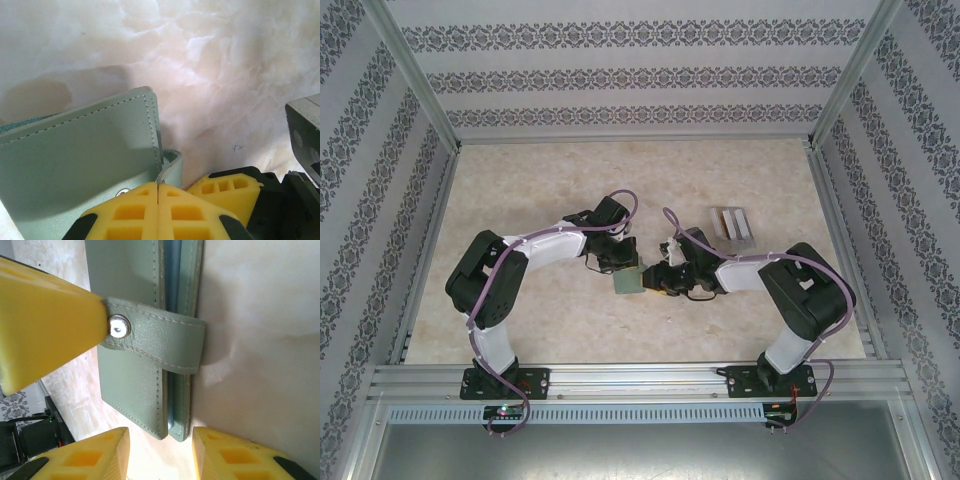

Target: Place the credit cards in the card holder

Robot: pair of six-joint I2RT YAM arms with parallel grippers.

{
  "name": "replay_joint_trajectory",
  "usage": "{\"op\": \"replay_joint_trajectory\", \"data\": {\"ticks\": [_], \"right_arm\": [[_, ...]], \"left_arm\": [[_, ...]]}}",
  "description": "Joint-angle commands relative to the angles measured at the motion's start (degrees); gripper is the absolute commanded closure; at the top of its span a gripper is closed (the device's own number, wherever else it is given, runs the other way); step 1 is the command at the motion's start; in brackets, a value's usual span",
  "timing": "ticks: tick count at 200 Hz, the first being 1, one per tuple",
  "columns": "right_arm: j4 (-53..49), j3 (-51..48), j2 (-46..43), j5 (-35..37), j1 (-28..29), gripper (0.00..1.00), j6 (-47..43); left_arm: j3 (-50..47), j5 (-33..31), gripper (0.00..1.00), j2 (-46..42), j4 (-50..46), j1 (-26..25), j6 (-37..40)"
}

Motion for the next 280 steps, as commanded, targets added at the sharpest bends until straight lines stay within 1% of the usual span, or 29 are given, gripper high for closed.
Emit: {"op": "replay_joint_trajectory", "data": {"ticks": [1, 17, 32, 83, 103, 144, 251, 280], "right_arm": [[2.38, 0.18, 0.7, 0.05, 0.36, 0.61, 2.34], [3.77, 1.36, 2.95, -0.92, 0.42, 0.62, 3.09], [4.93, 2.1, 4.74, -1.65, 0.51, 0.66, 3.6], [4.97, 1.33, 5.29, -1.34, 0.6, 0.89, 3.79], [4.73, 1.01, 5.48, -1.1, 0.6, 0.93, 3.88], [4.64, 0.62, 5.86, -0.23, 0.51, 0.95, 4.45], [4.52, 0.71, 6.52, -0.36, 0.25, 0.96, 5.06], [4.27, 0.62, 6.56, -0.29, 0.16, 0.96, 5.02]], "left_arm": [[0.03, 0.13, 1.0, -1.29, -0.71, 0.65, 0.71], [0.29, 0.25, 1.0, -1.28, -0.97, 0.64, 0.77], [0.61, -0.02, 1.0, -1.44, -1.52, 0.69, 1.04], [-0.06, -0.38, 1.0, -1.96, -2.03, 1.22, 1.28], [-0.9, -0.88, 1.0, -2.66, -1.94, 1.78, 1.48], [-1.8, -0.22, 1.0, -2.67, -1.22, 1.99, 1.03], [-3.18, -1.34, 1.0, -2.73, -1.47, 2.84, 1.33], [-3.93, -0.8, 1.0, -2.85, -0.89, 3.2, 1.01]]}}
